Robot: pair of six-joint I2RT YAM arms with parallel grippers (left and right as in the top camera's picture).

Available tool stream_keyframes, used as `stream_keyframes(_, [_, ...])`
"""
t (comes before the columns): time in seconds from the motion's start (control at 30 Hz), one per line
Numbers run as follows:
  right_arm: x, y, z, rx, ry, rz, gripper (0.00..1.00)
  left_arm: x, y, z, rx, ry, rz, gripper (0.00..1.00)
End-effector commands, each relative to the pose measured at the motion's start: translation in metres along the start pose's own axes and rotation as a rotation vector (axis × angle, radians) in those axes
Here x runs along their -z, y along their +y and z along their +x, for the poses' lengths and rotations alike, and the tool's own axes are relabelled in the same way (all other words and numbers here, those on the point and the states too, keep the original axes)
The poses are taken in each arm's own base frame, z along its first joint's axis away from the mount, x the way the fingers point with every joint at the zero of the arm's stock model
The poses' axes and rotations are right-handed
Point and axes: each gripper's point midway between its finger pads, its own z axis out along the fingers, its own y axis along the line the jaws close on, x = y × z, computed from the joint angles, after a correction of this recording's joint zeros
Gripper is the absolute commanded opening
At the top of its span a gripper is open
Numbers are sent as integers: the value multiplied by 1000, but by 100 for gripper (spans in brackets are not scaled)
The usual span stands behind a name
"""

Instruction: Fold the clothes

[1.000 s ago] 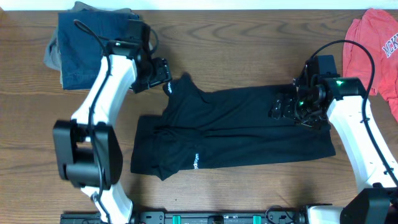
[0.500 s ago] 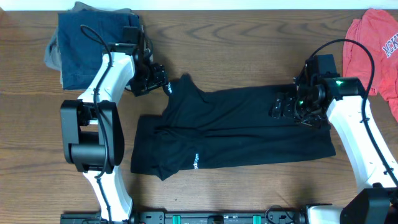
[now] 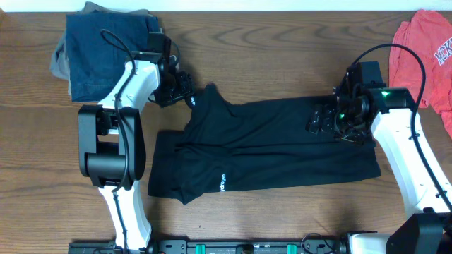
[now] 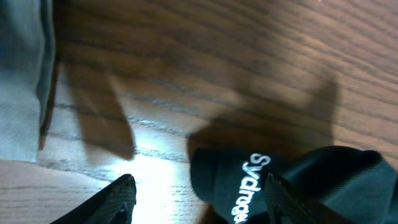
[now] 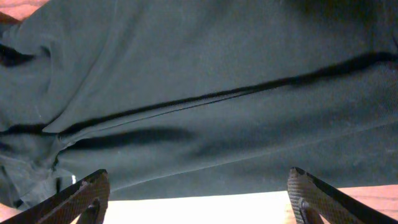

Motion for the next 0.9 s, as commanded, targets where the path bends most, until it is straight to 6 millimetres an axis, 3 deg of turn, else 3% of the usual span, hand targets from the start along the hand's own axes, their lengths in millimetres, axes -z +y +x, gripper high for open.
stream_keyframes(0.0, [6,3,-4,14,-24,0,89,-6,-7,-1,-37,-5,-12,67])
stream_keyframes(0.3, [6,2,-3,13,-21,1,89,-31,-17,12,-70,42,-24,67])
stream_keyframes(0.37, [6,2,-3,14,-21,1,89,-34,-16,14,-70,49,-27,57])
stream_keyframes(0.5, [6,2,-3,14,-21,1,89,-33,-16,12,-69,44,-26,22])
stream_keyframes(0.6, [6,2,-3,13,-20,2,89,-30,-15,11,-66,38,-24,6])
stream_keyframes(0.87, [5,3,-5,15,-28,-1,89,0,-29,-1,-86,-36,8,6])
